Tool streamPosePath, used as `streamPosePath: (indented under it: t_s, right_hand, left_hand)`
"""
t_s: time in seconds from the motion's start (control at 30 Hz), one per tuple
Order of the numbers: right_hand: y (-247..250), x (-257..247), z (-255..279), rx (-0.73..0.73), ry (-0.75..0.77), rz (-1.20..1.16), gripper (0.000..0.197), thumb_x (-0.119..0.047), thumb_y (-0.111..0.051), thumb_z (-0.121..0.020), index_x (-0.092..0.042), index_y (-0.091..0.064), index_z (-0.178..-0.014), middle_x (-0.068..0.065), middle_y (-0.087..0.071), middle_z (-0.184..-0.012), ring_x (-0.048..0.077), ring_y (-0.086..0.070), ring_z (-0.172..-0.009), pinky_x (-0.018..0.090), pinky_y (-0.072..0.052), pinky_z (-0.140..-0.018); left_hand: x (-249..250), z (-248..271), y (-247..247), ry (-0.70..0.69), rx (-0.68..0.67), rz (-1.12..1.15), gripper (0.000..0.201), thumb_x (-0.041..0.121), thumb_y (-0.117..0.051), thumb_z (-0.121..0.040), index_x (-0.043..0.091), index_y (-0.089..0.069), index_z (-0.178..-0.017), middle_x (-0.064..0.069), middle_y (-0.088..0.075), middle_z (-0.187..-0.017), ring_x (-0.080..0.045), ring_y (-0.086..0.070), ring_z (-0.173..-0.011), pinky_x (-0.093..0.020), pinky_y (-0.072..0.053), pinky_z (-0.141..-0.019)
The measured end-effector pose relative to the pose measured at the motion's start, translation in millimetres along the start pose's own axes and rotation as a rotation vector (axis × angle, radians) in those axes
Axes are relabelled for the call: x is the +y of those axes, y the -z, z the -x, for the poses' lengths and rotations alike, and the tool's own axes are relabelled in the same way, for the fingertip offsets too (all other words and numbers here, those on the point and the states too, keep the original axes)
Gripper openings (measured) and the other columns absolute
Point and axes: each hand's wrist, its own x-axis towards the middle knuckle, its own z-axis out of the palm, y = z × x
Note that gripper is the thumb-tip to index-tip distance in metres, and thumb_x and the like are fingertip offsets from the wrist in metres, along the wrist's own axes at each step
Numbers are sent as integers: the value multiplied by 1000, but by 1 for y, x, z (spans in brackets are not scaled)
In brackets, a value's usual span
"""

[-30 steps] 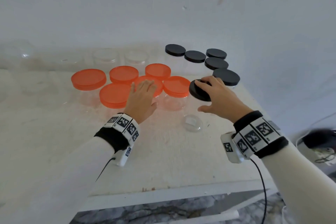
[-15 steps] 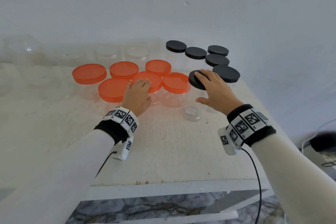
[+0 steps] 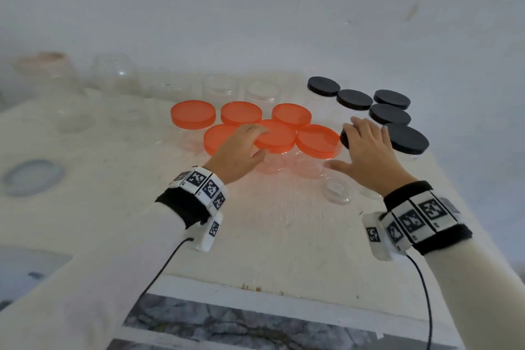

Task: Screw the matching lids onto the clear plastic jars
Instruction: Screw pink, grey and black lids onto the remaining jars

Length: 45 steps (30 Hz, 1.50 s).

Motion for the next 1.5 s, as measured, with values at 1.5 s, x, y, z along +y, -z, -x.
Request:
streamPosePath:
  t_s: [1.5]
  right_hand:
    - [13, -367, -196, 58, 473, -488, 52, -23, -62, -86, -9, -42, -132, 7, -33, -137, 28, -37, -123, 36, -37, -97]
  left_hand:
    - [-257, 155, 269, 590, -120, -229, 80, 45, -74, -73, 30, -34, -141, 3, -27, -147, -20, -23, -132, -43, -28, -108]
